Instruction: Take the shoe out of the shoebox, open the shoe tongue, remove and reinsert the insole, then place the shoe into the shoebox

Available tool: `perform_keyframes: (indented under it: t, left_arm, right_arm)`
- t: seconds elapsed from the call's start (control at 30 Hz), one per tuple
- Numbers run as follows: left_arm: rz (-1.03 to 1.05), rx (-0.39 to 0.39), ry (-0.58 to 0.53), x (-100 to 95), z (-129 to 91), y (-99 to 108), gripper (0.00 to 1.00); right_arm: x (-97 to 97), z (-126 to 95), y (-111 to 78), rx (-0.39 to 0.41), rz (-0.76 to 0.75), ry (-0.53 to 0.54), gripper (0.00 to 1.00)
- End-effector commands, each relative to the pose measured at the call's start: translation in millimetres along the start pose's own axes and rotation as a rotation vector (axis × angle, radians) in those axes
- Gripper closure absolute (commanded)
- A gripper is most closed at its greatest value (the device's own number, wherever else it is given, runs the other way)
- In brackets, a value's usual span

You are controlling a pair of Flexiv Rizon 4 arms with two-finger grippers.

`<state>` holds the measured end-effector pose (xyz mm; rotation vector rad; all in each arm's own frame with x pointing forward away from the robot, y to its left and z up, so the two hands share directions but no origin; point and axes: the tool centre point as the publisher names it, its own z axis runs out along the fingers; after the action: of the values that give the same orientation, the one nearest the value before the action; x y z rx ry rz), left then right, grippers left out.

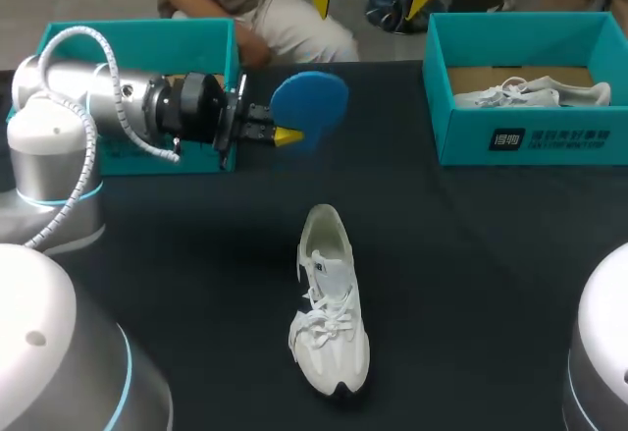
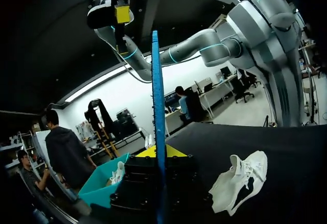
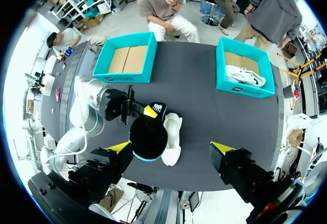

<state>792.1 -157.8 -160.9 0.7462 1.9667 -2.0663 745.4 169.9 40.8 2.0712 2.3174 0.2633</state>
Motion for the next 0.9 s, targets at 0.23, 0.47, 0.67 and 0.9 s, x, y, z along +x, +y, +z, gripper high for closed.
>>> perform_keyframes:
  t: [0.23, 0.47, 0.67, 0.9]
  left_arm:
    - [0.447, 0.055, 0.091, 7.4, -8.3, -4.6, 1.0]
    - [0.549, 0.008, 0.104, 10.4, -5.4, -4.1, 1.0]
    - [0.463, -0.016, 0.104, 19.4, -1.6, -3.4, 1.0]
    - [0.463, -0.016, 0.104, 19.4, -1.6, -3.4, 1.0]
  right_arm:
    - [-0.2, 0.3, 0.4, 0.001, 0.001, 0.001, 0.0]
    - [-0.2, 0.3, 0.4, 0.001, 0.001, 0.001, 0.0]
    - [-0.2, 0.3, 0.4, 0.001, 0.001, 0.001, 0.0]
    - [-0.2, 0.3, 0.4, 0.001, 0.001, 0.001, 0.0]
